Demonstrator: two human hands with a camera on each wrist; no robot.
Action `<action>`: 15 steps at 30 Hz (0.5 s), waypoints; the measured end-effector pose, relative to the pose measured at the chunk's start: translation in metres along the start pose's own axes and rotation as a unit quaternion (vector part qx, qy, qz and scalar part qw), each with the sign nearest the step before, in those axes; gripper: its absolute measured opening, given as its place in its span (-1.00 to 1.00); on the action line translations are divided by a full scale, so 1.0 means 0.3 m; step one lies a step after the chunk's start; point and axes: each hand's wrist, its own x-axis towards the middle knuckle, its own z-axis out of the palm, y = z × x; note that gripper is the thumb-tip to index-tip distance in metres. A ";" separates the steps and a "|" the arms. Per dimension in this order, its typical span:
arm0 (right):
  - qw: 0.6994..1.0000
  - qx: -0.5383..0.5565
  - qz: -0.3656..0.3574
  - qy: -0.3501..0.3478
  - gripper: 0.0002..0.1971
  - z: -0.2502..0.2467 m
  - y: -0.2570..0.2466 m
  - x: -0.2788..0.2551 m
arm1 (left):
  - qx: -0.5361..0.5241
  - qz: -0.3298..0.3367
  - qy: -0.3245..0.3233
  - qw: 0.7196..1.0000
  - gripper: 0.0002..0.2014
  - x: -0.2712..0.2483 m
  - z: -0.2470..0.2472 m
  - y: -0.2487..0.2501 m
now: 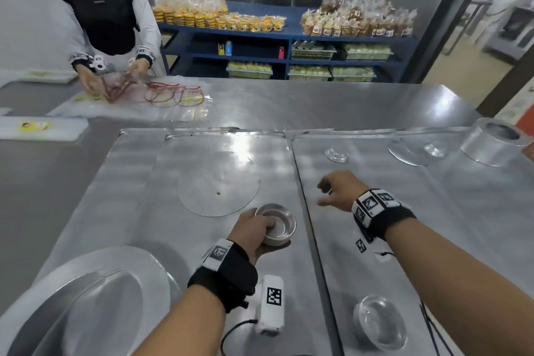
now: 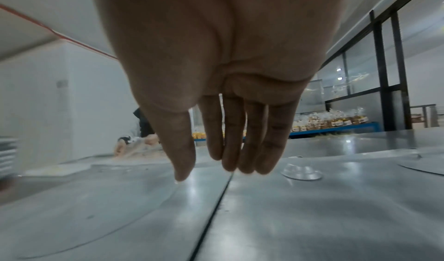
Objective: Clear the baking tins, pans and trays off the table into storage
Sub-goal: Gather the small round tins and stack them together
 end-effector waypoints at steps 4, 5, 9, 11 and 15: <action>0.999 -0.010 0.024 0.046 -0.42 -0.041 0.183 0.164 | -0.004 -0.001 0.006 1.000 -0.71 0.094 0.146 -0.014; 0.998 -0.012 0.027 0.056 -0.42 -0.048 0.216 0.207 | -0.005 0.000 0.005 1.000 -0.71 0.115 0.174 -0.019; 0.995 -0.049 0.059 0.066 -0.50 -0.068 0.319 0.372 | -0.005 0.001 0.008 1.000 -0.72 0.190 0.259 -0.039; 0.992 -0.081 0.062 0.069 -0.55 -0.070 0.343 0.437 | -0.014 -0.001 0.020 1.000 -0.73 0.224 0.284 -0.047; 0.987 -0.122 0.066 0.074 -0.61 -0.036 0.408 0.593 | -0.023 -0.007 0.041 0.999 -0.76 0.300 0.319 -0.066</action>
